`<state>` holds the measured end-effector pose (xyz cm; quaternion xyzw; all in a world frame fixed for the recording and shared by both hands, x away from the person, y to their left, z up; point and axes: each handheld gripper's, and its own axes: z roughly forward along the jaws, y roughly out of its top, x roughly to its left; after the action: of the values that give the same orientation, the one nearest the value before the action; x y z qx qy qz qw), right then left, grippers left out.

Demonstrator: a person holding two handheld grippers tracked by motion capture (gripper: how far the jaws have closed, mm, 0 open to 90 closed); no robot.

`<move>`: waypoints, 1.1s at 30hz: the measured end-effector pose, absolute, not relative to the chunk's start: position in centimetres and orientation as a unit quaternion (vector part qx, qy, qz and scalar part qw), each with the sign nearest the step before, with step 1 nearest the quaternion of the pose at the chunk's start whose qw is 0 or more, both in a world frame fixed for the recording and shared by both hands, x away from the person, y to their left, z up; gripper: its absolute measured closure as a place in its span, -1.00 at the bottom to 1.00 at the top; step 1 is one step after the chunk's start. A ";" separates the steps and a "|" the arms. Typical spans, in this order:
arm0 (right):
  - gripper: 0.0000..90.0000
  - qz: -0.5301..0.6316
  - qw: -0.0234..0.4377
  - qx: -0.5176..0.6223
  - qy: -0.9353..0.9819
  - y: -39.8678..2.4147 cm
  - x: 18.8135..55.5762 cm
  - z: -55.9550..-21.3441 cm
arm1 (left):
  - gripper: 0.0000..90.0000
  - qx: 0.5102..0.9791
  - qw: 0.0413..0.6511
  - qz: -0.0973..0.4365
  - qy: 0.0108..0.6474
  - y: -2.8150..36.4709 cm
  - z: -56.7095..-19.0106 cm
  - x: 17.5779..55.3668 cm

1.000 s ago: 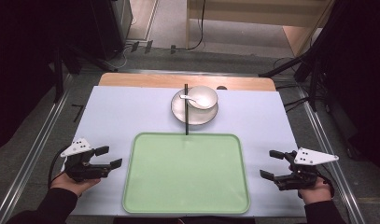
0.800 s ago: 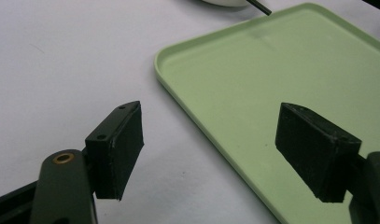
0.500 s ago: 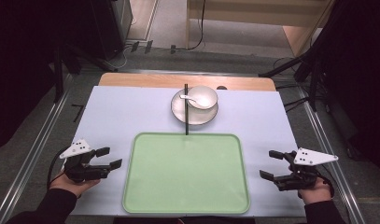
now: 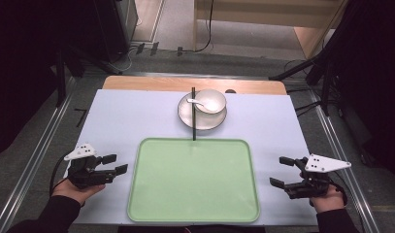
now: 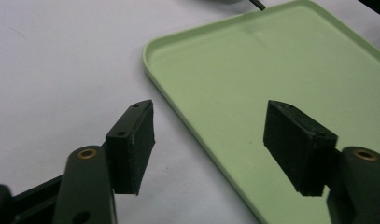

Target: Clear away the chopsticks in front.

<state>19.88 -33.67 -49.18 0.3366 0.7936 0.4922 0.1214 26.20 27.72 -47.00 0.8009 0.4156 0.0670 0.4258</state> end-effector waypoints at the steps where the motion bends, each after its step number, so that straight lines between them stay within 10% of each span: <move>1: -0.64 0.492 0.121 0.337 0.794 -33.6 19.9 -49.2 | -0.26 0.798 0.427 0.063 0.421 27.4 -46.9 26.4; 33: -0.64 0.492 0.125 0.343 0.790 -33.7 19.7 -49.1 | -0.32 0.844 0.341 0.033 0.413 18.7 -42.7 33.5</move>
<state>19.72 -33.70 -49.09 0.3432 0.7901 0.4921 0.1253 33.45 18.75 -42.74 0.8437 0.4133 0.0333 0.3409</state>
